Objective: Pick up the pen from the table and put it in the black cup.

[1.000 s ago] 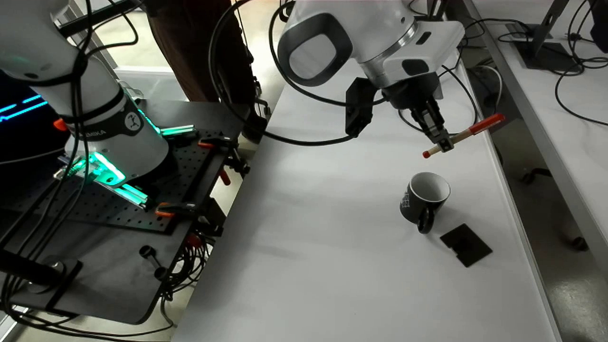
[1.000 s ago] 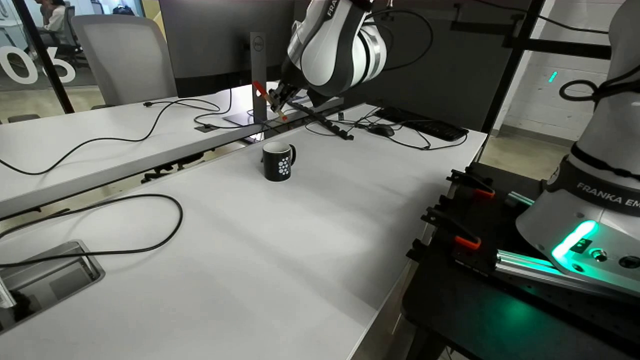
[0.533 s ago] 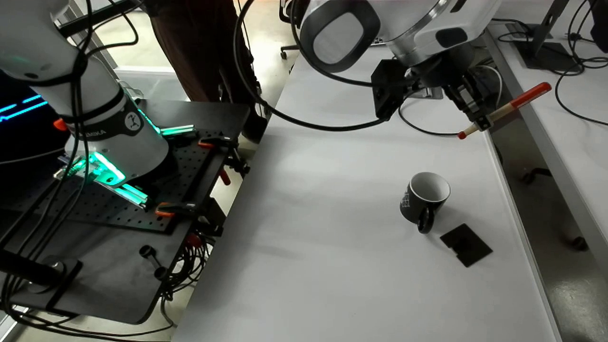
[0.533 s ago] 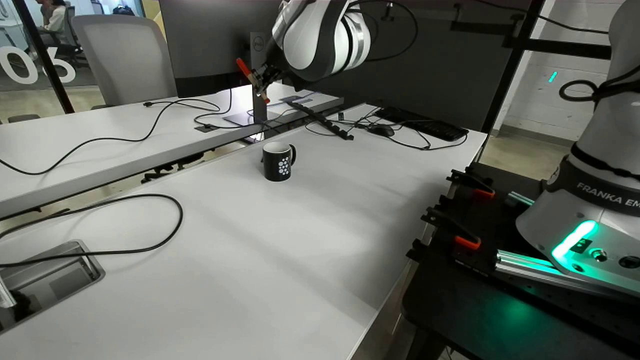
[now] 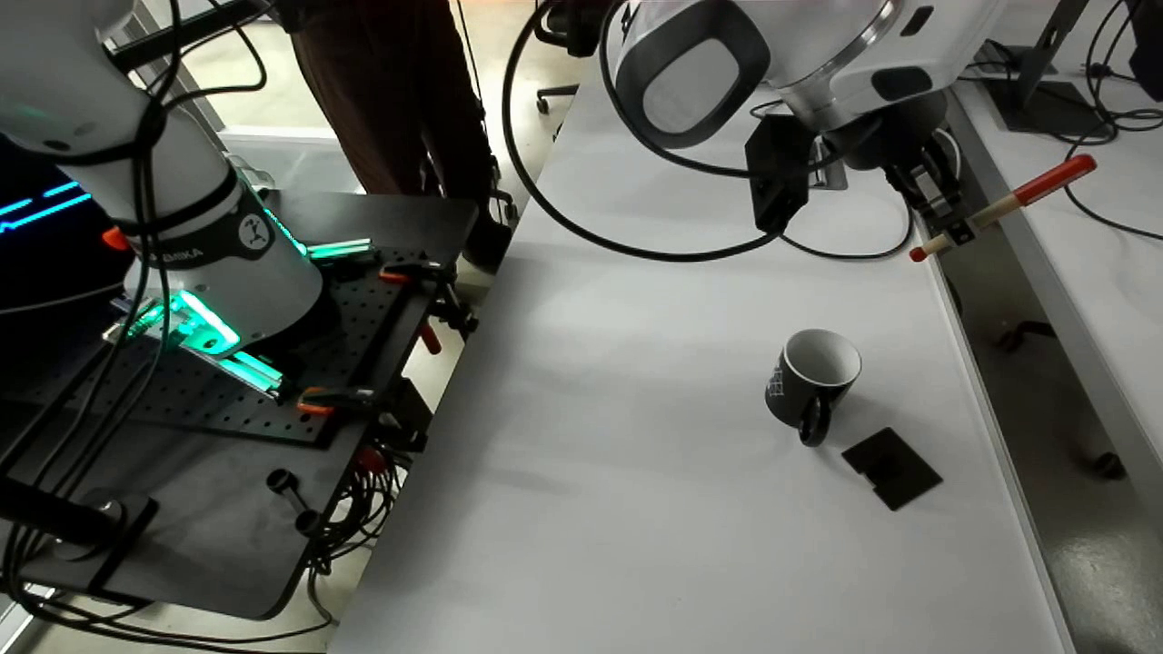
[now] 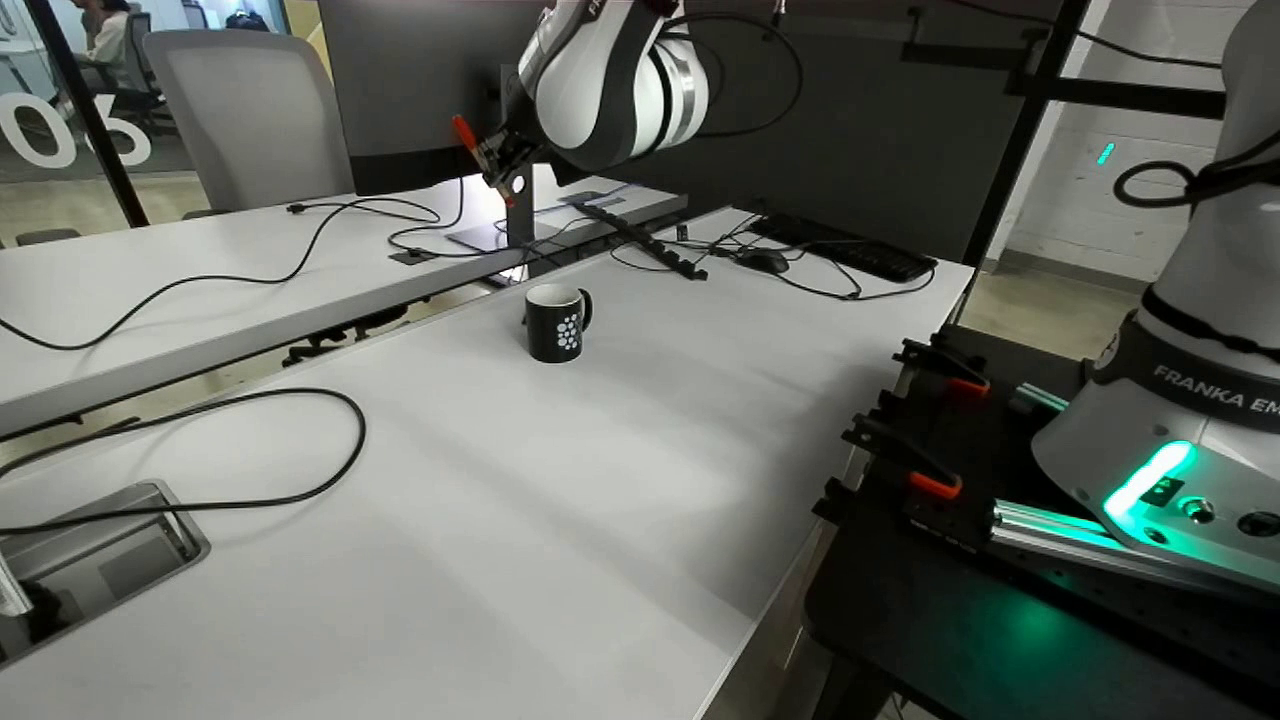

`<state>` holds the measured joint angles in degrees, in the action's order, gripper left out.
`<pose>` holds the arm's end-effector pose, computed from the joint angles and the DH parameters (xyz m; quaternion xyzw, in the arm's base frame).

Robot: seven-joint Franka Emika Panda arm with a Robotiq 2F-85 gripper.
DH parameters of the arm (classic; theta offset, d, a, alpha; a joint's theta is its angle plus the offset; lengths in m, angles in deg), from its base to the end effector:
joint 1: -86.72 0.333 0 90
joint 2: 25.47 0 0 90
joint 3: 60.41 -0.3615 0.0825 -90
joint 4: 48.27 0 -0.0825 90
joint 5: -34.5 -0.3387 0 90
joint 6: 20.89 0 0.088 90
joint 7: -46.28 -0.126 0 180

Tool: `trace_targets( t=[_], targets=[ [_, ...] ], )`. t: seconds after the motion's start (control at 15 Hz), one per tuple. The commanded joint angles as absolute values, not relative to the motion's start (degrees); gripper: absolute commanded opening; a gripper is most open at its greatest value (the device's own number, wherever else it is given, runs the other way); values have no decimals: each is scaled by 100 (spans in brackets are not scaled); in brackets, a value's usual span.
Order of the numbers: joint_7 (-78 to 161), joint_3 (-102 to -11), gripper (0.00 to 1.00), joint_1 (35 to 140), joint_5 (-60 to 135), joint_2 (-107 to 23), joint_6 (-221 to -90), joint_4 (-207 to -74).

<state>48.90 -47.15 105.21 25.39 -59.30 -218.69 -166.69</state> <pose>0.6485 0.0618 0.3107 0.9165 0.0264 0.3977 0.0347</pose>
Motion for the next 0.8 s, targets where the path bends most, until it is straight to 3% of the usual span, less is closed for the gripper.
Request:
trace_targets(
  t=[0.0,0.33,0.4,0.67,0.73],
  targets=[
    [4745,-5014,4,10179,2555,-6347,-21899,-16231],
    [4789,-5052,4,10110,2564,-6386,-21872,-16325],
    [4786,-5050,15,10101,2564,-6420,-21871,-16314],
    [4786,-5051,15,10106,2564,-6428,-21872,-16317],
    [4786,-5051,4,10106,2564,-6428,-21872,-16317]
  ],
)
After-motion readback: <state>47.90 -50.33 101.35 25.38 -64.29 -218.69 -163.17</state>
